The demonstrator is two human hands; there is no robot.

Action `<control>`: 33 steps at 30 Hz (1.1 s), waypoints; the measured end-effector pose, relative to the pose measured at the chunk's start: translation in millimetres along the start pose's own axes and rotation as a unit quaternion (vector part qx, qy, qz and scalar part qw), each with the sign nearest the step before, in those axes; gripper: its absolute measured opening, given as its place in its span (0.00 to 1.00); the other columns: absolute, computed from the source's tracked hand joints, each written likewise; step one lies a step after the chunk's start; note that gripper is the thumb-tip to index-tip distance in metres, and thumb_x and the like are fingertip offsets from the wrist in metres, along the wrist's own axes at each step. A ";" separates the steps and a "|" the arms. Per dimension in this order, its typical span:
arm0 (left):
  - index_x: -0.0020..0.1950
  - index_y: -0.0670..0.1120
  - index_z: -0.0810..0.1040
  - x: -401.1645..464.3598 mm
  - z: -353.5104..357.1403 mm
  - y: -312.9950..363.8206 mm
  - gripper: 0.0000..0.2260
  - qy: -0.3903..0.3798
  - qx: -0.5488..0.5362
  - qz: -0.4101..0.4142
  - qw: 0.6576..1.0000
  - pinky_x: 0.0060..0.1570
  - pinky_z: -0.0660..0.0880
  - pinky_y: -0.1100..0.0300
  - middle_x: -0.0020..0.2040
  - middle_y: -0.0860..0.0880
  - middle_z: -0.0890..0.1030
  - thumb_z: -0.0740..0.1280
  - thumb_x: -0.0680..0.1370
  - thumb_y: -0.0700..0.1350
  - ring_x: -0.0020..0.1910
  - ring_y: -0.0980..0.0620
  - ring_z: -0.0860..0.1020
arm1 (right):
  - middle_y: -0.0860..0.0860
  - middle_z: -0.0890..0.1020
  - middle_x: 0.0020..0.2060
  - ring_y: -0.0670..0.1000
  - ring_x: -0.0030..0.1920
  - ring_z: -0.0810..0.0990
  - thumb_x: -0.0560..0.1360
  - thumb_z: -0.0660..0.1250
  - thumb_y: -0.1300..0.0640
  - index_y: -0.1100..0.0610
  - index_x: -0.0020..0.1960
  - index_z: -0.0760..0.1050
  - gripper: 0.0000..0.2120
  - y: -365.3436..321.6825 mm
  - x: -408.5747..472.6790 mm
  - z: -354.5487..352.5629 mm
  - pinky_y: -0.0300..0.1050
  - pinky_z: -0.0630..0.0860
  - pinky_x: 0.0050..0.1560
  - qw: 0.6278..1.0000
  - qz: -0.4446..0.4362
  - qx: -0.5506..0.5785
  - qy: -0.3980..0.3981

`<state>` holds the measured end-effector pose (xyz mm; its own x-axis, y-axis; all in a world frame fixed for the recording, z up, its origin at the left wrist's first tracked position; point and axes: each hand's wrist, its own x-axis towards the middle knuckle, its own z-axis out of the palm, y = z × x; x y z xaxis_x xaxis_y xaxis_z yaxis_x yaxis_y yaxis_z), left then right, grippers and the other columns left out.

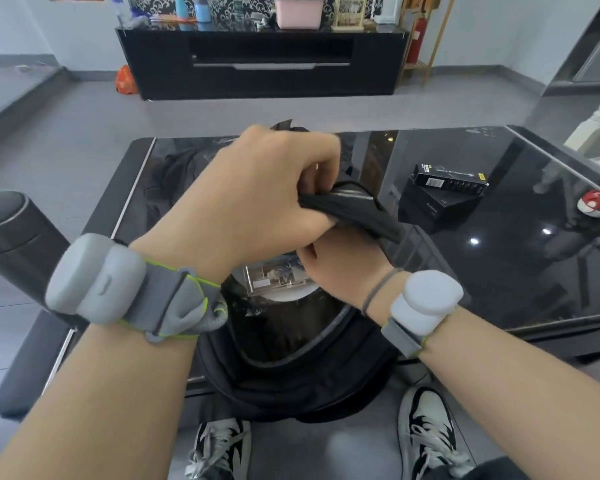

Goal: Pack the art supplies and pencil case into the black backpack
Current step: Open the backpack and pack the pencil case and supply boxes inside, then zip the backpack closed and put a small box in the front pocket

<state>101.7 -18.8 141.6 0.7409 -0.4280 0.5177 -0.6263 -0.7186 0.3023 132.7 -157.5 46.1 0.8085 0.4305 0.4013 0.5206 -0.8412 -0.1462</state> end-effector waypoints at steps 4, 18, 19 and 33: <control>0.37 0.51 0.69 -21.5 7.9 -7.0 0.09 -0.076 0.009 -0.044 0.996 0.34 0.73 0.55 0.31 0.57 0.74 0.65 0.67 0.55 0.31 0.55 0.71 | 0.63 0.83 0.41 0.64 0.45 0.82 0.76 0.67 0.63 0.65 0.48 0.80 0.06 19.9 -37.3 3.9 0.52 0.79 0.46 0.998 -0.041 0.017 0.036; 0.38 0.50 0.70 -67.2 22.2 -15.5 0.08 -0.253 0.037 -0.179 0.950 0.34 0.72 0.57 0.33 0.55 0.76 0.68 0.64 0.49 0.35 0.53 0.74 | 0.49 0.71 0.72 0.49 0.72 0.68 0.78 0.66 0.62 0.53 0.76 0.63 0.28 104.8 -23.5 -3.2 0.41 0.63 0.71 0.945 0.197 0.259 -0.022; 0.38 0.51 0.70 -68.7 23.4 -15.9 0.09 -0.271 0.029 -0.193 0.943 0.35 0.73 0.57 0.34 0.56 0.76 0.67 0.63 0.50 0.35 0.54 0.75 | 0.48 0.68 0.74 0.48 0.74 0.65 0.79 0.64 0.62 0.52 0.78 0.61 0.29 103.7 -17.6 0.3 0.38 0.60 0.71 0.949 0.185 0.254 -0.036; 0.38 0.51 0.71 -72.6 39.2 -26.4 0.09 -0.324 0.007 -0.231 0.917 0.34 0.71 0.59 0.32 0.55 0.76 0.69 0.63 0.50 0.33 0.54 0.74 | 0.56 0.77 0.55 0.60 0.58 0.74 0.81 0.61 0.58 0.53 0.66 0.77 0.15 114.8 40.2 23.1 0.51 0.68 0.64 0.974 0.127 0.182 -0.049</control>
<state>74.0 9.7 64.6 0.9180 -0.3085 -0.2493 -0.2089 -0.9104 0.3572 231.3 -229.2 24.6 0.9367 0.2677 0.2255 0.3491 -0.7609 -0.5469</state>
